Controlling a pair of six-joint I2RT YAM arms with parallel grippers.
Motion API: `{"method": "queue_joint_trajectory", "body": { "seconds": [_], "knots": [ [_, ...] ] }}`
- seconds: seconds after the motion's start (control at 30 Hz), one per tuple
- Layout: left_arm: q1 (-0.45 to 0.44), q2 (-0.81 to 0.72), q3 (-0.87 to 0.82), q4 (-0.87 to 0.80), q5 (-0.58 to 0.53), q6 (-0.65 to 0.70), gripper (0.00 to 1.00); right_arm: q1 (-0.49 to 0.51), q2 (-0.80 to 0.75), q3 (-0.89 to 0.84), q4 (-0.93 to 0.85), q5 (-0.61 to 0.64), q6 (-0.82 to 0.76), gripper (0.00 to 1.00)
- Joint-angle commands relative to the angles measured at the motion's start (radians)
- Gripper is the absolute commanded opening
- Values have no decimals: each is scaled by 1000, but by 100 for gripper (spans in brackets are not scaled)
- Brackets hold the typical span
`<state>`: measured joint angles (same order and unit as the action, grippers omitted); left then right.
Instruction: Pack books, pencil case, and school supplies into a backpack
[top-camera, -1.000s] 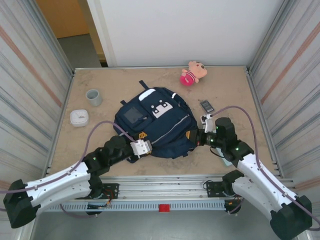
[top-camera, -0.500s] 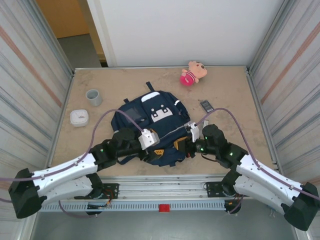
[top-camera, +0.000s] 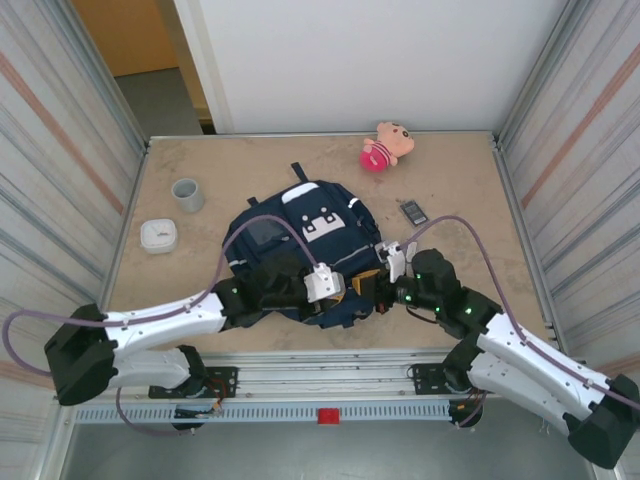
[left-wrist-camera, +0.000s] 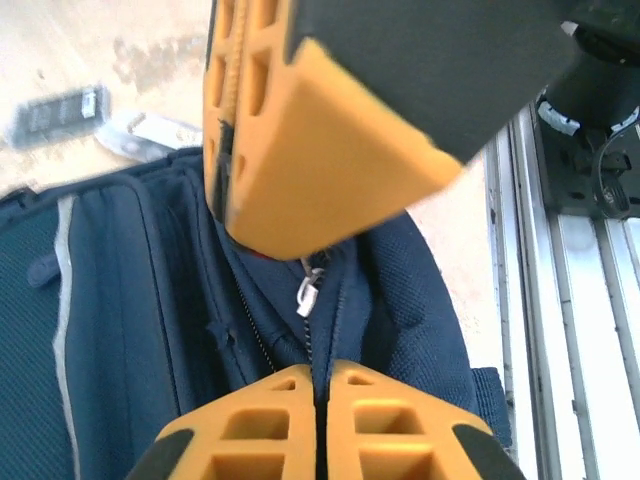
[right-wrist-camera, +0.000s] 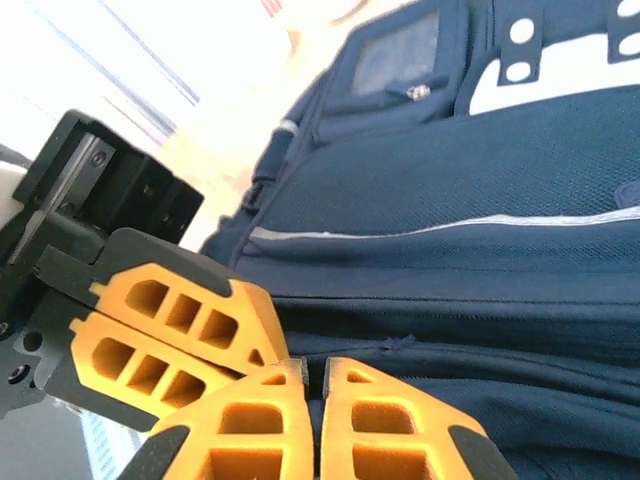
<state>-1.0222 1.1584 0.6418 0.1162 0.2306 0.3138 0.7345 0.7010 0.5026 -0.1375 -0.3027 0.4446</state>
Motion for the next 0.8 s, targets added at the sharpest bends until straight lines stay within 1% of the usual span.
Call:
{"method": "queue_joint_trajectory", "body": {
  "seconds": [0.0, 0.07, 0.13, 0.3, 0.43, 0.53, 0.6, 0.63, 0.73, 0.77],
  "knots": [
    [16, -166, -80, -59, -74, 106, 0, -170, -65, -38, 4, 53, 41, 0],
    [26, -253, -112, -67, -102, 137, 0, -258, -72, -68, 30, -16, 67, 0],
    [48, -343, -138, -94, -117, 157, 0, -309, -76, -89, 51, -62, 78, 0],
    [68, -517, -196, -117, -134, 206, 0, -319, -64, -96, 44, -60, 77, 0],
    [74, -608, -208, -144, -153, 222, 0, -338, -31, -118, 23, 22, 100, 0],
    [74, -649, -205, -169, -170, 235, 0, -370, 8, -143, 81, 0, 141, 0],
    [74, -657, -206, -171, -193, 237, 0, -372, 30, -136, 135, -59, 151, 0],
    [74, -649, -203, -186, -195, 243, 0, -364, 34, -129, 178, -110, 152, 0],
    [68, -589, -178, -236, -192, 244, 1, -286, 15, -81, 207, -141, 118, 0],
    [66, -563, -173, -236, -182, 246, 3, -257, 7, -64, 197, -149, 92, 0]
  ]
}}
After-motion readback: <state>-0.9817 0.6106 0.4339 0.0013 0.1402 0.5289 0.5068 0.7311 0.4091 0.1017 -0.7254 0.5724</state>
